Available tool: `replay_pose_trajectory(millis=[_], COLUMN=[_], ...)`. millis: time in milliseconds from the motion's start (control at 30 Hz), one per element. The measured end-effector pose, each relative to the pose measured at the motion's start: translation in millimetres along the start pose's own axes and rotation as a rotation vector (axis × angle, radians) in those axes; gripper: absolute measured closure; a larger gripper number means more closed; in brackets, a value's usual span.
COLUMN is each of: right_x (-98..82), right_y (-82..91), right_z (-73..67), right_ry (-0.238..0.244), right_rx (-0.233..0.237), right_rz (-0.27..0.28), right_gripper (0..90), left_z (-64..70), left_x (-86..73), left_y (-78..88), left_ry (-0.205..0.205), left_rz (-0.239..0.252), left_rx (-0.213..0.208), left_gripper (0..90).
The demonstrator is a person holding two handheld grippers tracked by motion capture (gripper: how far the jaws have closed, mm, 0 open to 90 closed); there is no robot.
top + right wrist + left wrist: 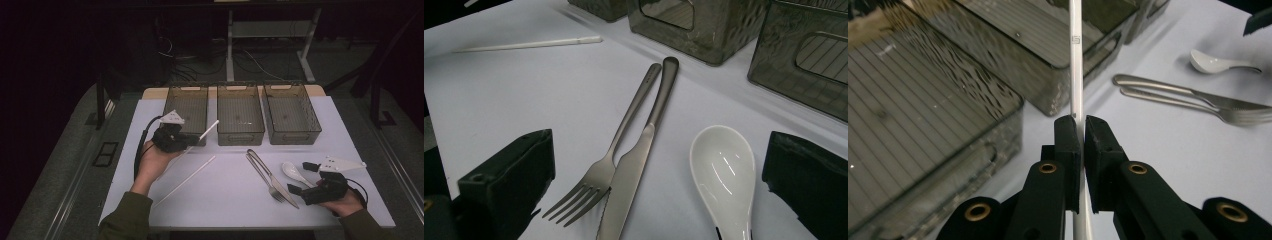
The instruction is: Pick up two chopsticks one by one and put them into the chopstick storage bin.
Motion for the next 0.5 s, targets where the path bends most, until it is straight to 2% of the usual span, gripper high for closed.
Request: replay_pose_trajectory(millis=[233, 333, 500], right_x=[0.2, 0.1, 0.0], right_y=[0.1, 0.0, 0.0], right_z=[0.5, 0.8, 0.8], right_ry=[-0.003, -0.004, -0.005], right_rx=[-0.002, -0.001, -0.001], right_rz=[0.002, 0.001, 0.000], right_gripper=[0.5, 0.5, 0.5], left_z=[-12.0, -21.8, -32.2], left_x=[19.5, 33.6, 46.4], left_y=[5.4, 8.8, 11.0], left_ry=[0.012, 0.003, -0.002], left_rz=[0.028, 0.038, 0.049], left_rx=[-0.004, 0.004, 0.013], left_gripper=[84.4, 84.3, 84.3])
Point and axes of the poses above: each handheld gripper's, and its own axes: y roughly backward along the jaws, x roughly out of its top, z roughly to its right, the point moved 7 cm from there along -y, roughly forward along the jaws, and after that the axes turned 5 degrees about -x, right-handed, at the moved point
